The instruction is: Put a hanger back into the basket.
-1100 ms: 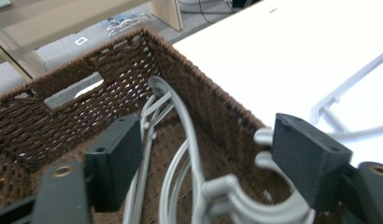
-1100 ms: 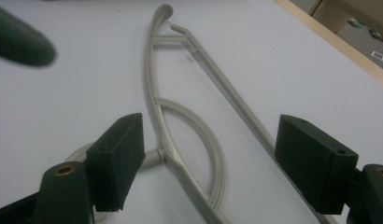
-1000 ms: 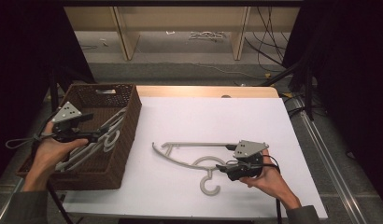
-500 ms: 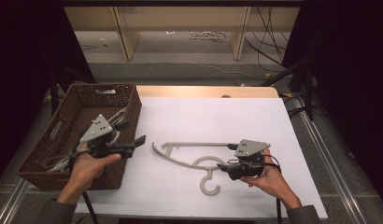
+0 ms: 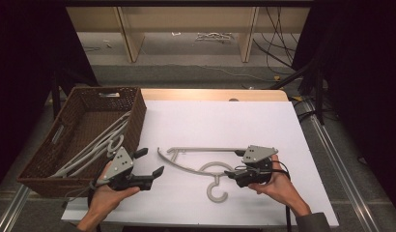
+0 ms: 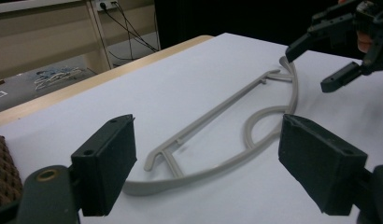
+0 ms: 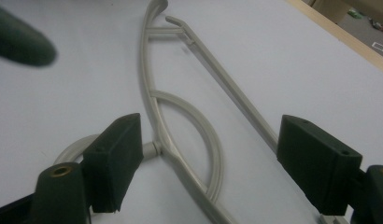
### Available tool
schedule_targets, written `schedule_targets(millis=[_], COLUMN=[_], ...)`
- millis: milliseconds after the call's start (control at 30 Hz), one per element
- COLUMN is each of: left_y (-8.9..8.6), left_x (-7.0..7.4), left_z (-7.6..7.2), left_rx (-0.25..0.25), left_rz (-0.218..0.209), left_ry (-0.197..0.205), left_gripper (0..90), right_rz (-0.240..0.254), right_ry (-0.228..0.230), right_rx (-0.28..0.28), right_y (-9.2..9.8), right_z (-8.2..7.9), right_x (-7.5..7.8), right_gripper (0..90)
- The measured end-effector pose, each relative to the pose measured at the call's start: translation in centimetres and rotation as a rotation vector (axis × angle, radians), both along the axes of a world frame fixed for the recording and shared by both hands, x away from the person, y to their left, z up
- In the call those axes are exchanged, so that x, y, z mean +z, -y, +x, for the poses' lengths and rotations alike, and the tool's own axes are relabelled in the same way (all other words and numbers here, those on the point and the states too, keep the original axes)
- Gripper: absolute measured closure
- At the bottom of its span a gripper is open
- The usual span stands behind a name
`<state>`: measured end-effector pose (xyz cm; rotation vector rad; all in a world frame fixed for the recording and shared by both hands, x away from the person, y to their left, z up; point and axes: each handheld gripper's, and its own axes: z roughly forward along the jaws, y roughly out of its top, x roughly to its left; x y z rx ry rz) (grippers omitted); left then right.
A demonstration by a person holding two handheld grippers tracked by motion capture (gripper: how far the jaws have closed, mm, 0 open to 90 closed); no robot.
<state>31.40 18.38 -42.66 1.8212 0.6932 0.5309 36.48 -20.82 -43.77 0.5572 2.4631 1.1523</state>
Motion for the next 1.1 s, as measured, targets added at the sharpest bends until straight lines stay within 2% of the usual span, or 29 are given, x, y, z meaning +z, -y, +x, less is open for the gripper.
schedule_targets(millis=[33, 200, 300, 400, 533, 633, 700, 867, 900, 933, 967, 1000, 1033, 1067, 1100], left_y=[0.1, 0.4, 0.7, 0.9, 1.1, 1.2, 1.2, 1.2, 1.2, 1.2, 1.3, 1.4, 1.4, 1.5, 1.5], left_x=[-0.3, -1.0, -1.2, -1.4, -1.5, -1.5, -1.5, -1.5, -1.5, -1.6, -1.6, -1.7, -1.7, -1.8, -1.8], left_z=[-0.2, -0.7, -0.6, -0.6, -0.6, -0.6, -0.6, -0.7, -0.6, -0.6, -0.5, -0.6, -0.5, -0.6, -0.6], left_rx=[-0.013, -0.012, -0.034, -0.032, -0.025, -0.034, -0.036, -0.04, -0.047, -0.046, -0.05, -0.056, -0.068, -0.066, -0.074], left_rz=[-0.001, 0.019, 0.04, 0.053, 0.092, 0.076, 0.091, 0.093, 0.094, 0.099, 0.103, 0.102, 0.125, 0.116, 0.123], left_ry=[0.005, 0.0, 0.005, -0.001, 0.027, 0.015, 0.025, 0.028, 0.025, 0.023, 0.021, 0.009, 0.024, 0.013, 0.02], left_gripper=[19.2, 18.2, 18.1, 18.1, 18.1, 18.2, 18.2, 18.2, 18.2, 18.2, 18.2, 18.2, 18.2, 18.2, 18.2], right_rz=[-0.006, -0.005, -0.023, -0.038, -0.059, -0.083, -0.094, -0.12, -0.121, -0.126, -0.128, -0.142, -0.148, -0.149, -0.156], right_ry=[-0.002, -0.007, -0.011, -0.01, -0.02, -0.024, -0.033, -0.065, -0.057, -0.079, -0.065, -0.08, -0.083, -0.077, -0.077], right_rx=[0.0, 0.006, 0.009, 0.013, 0.015, 0.024, 0.032, 0.025, 0.021, 0.026, 0.024, 0.033, 0.03, 0.025, 0.024], right_y=[0.0, -0.1, -0.2, -0.2, -0.3, -0.5, -0.5, -0.2, -0.1, -0.1, 0.0, 0.1, 0.1, 0.1, 0.1], right_z=[0.0, 0.0, 0.0, 0.1, 0.3, 0.5, 0.7, 1.7, 1.8, 1.9, 2.0, 2.1, 2.1, 2.2, 2.3], right_x=[0.0, -0.2, -0.4, -0.6, -0.9, -1.2, -1.3, -1.7, -1.9, -1.9, -2.1, -2.0, -2.1, -2.2, -2.3], right_gripper=[23.7, 23.7, 23.7, 23.7, 23.4, 23.7, 25.2, 26.3, 26.5, 27.0, 27.9, 28.3, 28.4, 28.6, 29.1])
